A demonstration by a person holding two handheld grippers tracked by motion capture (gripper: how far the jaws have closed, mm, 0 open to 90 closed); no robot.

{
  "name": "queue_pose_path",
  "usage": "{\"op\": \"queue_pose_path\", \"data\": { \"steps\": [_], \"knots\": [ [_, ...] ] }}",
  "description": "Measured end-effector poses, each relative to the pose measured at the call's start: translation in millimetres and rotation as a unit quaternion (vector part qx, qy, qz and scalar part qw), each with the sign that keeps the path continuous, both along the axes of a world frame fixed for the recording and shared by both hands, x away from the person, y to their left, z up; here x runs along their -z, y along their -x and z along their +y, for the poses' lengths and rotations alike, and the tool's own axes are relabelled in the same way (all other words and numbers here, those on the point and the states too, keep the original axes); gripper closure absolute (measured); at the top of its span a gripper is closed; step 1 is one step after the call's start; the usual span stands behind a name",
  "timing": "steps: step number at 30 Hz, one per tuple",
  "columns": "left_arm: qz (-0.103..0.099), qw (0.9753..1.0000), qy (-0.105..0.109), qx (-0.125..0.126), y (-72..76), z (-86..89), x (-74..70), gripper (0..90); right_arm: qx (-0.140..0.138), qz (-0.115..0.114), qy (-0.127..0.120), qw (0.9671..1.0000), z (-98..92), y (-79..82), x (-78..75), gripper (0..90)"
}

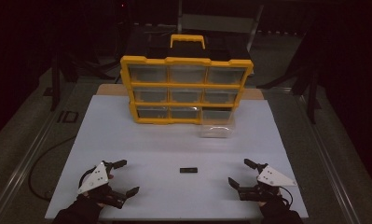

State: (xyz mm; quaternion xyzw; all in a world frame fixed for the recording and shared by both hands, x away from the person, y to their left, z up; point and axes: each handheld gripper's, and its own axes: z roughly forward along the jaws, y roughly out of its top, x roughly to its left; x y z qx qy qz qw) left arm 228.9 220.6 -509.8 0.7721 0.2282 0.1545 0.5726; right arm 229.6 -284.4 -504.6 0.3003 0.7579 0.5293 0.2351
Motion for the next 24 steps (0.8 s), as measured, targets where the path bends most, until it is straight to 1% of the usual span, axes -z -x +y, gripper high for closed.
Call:
{"op": "queue_pose_path", "data": {
  "steps": [1,3,4,5,6,8,14,15,16,18,20,24],
  "knots": [
    [0.000,1.0000,0.000,0.000,0.1,-0.2,-0.1,0.2,0.004,0.001,-0.001,1.0000,-0.7,-0.6,1.8,9.1],
    [-0.002,1.0000,-0.005,-0.001,0.3,-0.8,-0.1,0.2,0.005,0.004,-0.002,1.0000,-0.8,-0.9,3.3,9.1],
    [0.001,1.0000,-0.007,-0.001,0.2,-1.3,0.3,0.2,0.007,0.002,-0.003,1.0000,-1.0,-0.9,3.3,9.2],
    [-0.001,0.9999,-0.013,-0.002,0.0,-1.7,0.8,0.2,0.009,-0.002,0.000,1.0000,-0.2,0.1,2.3,9.2],
    [-0.001,0.9999,-0.015,-0.002,0.0,-2.1,1.3,0.2,0.005,-0.005,0.003,1.0000,0.3,0.3,2.2,9.1],
    [0.002,0.9999,-0.013,-0.001,-0.4,-2.5,1.9,0.2,0.008,-0.006,0.007,0.9999,0.5,0.5,2.0,9.2],
    [-0.002,0.9999,-0.015,-0.002,0.4,-2.1,1.1,0.2,0.008,-0.008,0.019,0.9998,1.9,2.8,1.5,9.2],
    [-0.002,0.9999,-0.015,-0.002,0.4,-1.9,1.1,0.2,0.004,-0.013,0.023,0.9996,1.5,2.9,1.8,9.2],
    [-0.002,0.9999,-0.015,-0.002,0.4,-1.9,1.1,0.2,0.004,-0.009,0.019,0.9998,1.8,3.0,1.7,9.2],
    [-0.001,0.9999,-0.014,-0.003,0.1,-1.9,1.3,0.2,0.001,-0.009,0.023,0.9997,2.1,2.8,2.9,9.2],
    [0.000,0.9999,-0.015,-0.001,0.1,-1.8,1.7,0.2,0.000,-0.006,0.020,0.9998,3.0,2.7,3.4,9.2],
    [-0.002,0.9999,-0.015,0.000,0.3,-2.0,1.6,0.2,-0.002,-0.009,0.024,0.9997,2.9,2.4,3.5,9.2]
  ]
}}
